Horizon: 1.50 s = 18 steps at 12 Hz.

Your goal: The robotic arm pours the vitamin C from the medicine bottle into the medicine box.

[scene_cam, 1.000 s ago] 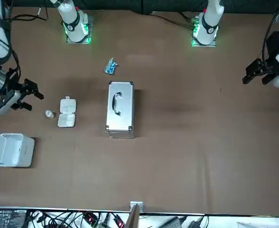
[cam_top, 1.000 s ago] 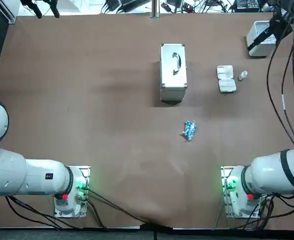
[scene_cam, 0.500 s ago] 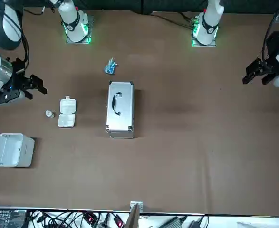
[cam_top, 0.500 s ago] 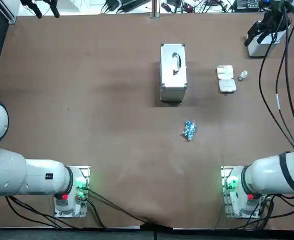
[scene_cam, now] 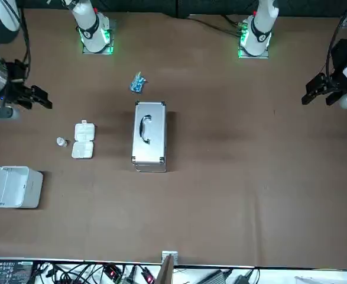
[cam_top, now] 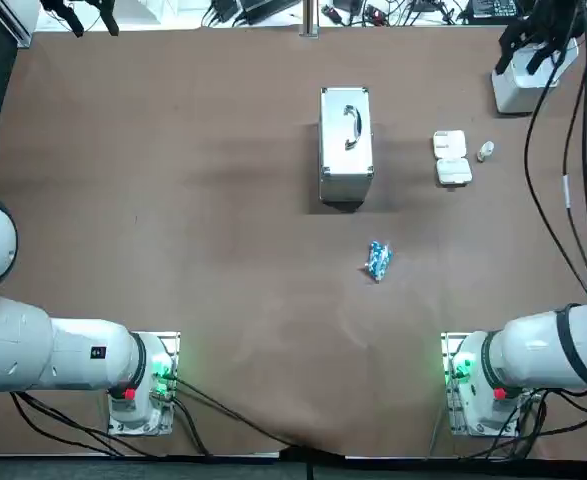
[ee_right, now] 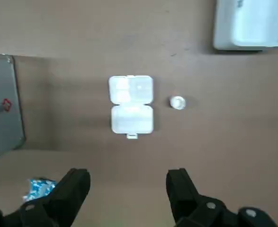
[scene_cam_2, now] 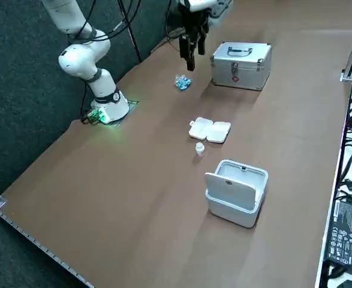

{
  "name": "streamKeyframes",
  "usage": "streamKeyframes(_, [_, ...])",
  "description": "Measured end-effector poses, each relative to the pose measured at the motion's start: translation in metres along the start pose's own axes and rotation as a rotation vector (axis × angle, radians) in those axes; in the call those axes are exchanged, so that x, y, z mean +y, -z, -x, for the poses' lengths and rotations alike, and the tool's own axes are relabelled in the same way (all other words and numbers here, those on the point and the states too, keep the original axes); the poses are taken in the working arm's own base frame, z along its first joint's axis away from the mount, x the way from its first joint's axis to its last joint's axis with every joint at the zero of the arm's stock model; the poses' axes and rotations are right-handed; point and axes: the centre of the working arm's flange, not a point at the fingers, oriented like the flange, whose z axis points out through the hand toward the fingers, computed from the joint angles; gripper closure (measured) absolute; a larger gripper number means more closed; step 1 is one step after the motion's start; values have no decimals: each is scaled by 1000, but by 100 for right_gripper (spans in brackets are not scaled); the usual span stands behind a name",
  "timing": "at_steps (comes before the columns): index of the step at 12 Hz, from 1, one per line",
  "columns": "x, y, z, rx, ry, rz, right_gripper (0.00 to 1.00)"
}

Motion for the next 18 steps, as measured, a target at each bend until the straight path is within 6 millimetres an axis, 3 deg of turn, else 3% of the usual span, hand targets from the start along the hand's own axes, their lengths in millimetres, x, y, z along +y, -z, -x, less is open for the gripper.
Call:
streamKeyframes(5, [3,71,13,7,-7,46,0])
streamKeyframes(8, [5,101,18,44,-15,47,0])
streamKeyframes(10, [8,108,19,56,-27,46,0])
streamKeyframes(14, [15,104,14,64,-52,-55,0])
streamKeyframes(18, [21,103,14,62,-60,-41,0])
